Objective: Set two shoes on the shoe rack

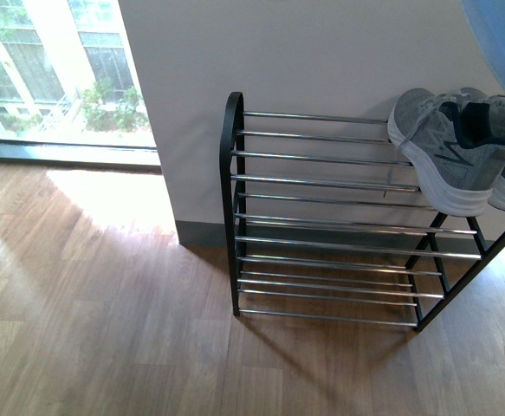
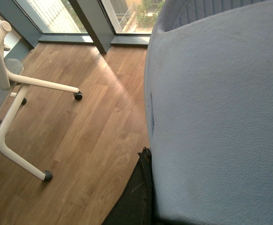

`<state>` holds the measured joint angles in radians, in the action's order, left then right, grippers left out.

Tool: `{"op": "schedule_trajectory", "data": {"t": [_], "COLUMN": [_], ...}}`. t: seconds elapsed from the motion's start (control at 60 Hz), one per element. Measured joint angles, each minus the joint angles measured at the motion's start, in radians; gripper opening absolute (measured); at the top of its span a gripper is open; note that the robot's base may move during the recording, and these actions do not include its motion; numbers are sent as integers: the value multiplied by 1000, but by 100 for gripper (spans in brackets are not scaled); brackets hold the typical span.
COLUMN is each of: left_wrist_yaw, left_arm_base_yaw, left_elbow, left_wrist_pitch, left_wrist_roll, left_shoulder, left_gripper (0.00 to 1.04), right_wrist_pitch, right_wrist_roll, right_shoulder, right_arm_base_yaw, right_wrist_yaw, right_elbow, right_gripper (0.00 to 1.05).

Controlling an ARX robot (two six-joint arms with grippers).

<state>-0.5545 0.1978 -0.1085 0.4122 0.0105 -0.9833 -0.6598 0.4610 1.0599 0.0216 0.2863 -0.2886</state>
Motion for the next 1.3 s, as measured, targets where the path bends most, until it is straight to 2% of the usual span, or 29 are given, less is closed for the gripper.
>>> {"op": "schedule_trajectory", "data": {"t": [0.167,0.234,0.3,0.484,0.667,0.867,1.001,1.301], "left_wrist_yaw": [2,2,1,3,3,2,2,2], "left_arm_base_yaw": [0,0,0,0,0,0,0,0], "left_elbow": [0,0,0,0,0,0,0,0], "left_wrist_pitch": [0,0,0,0,0,0,0,0], "left_wrist_roll": [0,0,0,0,0,0,0,0], "left_shoulder": [0,0,0,0,0,0,0,0], "left_gripper": [2,2,2,2,2,2,2,2], "right_wrist_pitch": [0,-41,-59,-18,173,279,367,502], "right_wrist_roll": [0,-58,-140,-279,-382,-373,-335,-327], "right_shoulder": [0,36,109,418,834,1114,1310,1558], "right_arm_base_yaw": [-3,0,27,139,229,232,211,158], "right_wrist_yaw": [-11,61,51,-75,-212,-308,-406,-521], "right_elbow": [0,-6,-50,-307,-732,-1024,-1224,-1509], "right_gripper": [1,1,1,1,1,1,1,1]}}
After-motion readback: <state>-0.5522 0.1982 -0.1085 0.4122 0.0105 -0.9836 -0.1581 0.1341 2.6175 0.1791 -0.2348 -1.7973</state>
